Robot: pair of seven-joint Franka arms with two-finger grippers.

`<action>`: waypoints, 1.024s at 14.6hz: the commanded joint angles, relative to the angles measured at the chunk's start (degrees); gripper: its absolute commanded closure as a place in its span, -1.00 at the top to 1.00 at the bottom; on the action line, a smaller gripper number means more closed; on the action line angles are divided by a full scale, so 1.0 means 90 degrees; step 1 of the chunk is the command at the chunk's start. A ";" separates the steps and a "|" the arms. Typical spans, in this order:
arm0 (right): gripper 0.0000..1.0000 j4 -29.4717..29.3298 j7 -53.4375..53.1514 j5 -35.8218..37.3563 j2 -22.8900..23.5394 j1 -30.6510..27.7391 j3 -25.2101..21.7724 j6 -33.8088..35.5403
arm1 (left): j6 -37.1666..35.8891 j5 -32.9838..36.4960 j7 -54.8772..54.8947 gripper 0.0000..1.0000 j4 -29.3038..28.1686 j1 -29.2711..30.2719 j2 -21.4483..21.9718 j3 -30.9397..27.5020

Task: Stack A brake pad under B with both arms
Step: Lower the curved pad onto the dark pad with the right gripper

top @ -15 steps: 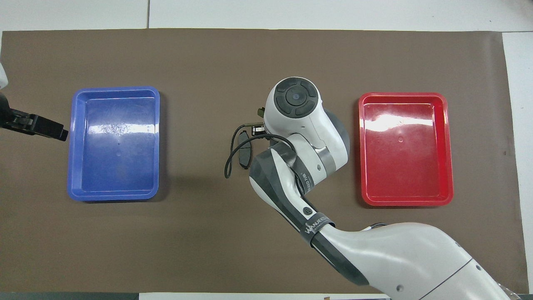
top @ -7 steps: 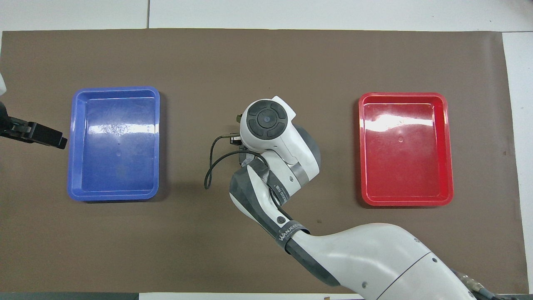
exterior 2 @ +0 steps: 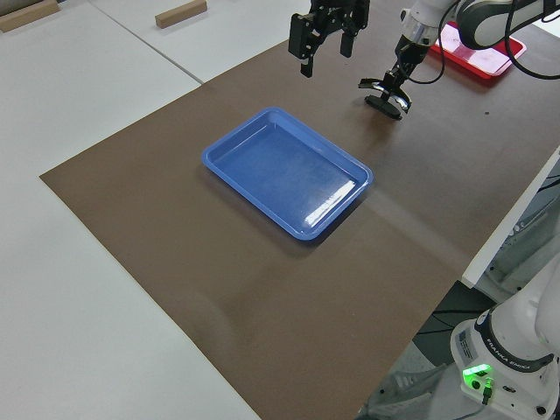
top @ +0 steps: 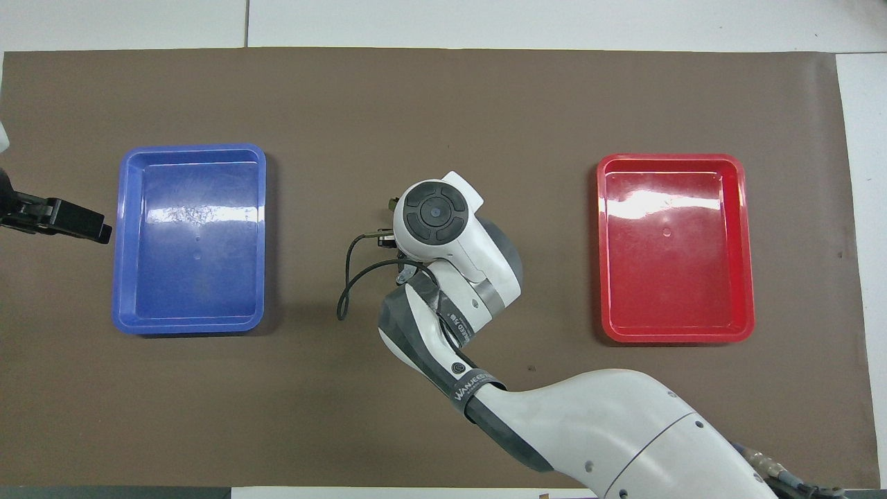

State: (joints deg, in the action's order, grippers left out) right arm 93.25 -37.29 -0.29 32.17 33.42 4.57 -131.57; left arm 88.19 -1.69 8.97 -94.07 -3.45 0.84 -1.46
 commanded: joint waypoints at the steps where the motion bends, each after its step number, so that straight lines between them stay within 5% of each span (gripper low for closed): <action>1: -1.00 0.0185 -0.0202 0.0003 -0.0098 -0.0002 0.0010 -0.0196 | 0.0153 0.0002 -0.0604 0.96 -0.0192 -0.0026 0.0170 0.0006; 15: -0.85 0.0225 -0.0319 0.0013 -0.0069 0.0027 0.0010 -0.0362 | 0.0446 0.0246 -0.0645 0.97 -0.0260 -0.0056 0.0170 0.0016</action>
State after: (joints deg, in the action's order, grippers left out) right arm 94.49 -38.79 -0.29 32.17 33.56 4.60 -133.42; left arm 90.66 -0.74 3.97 -94.29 -3.51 0.85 -1.25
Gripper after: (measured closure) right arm 0.568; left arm 0.013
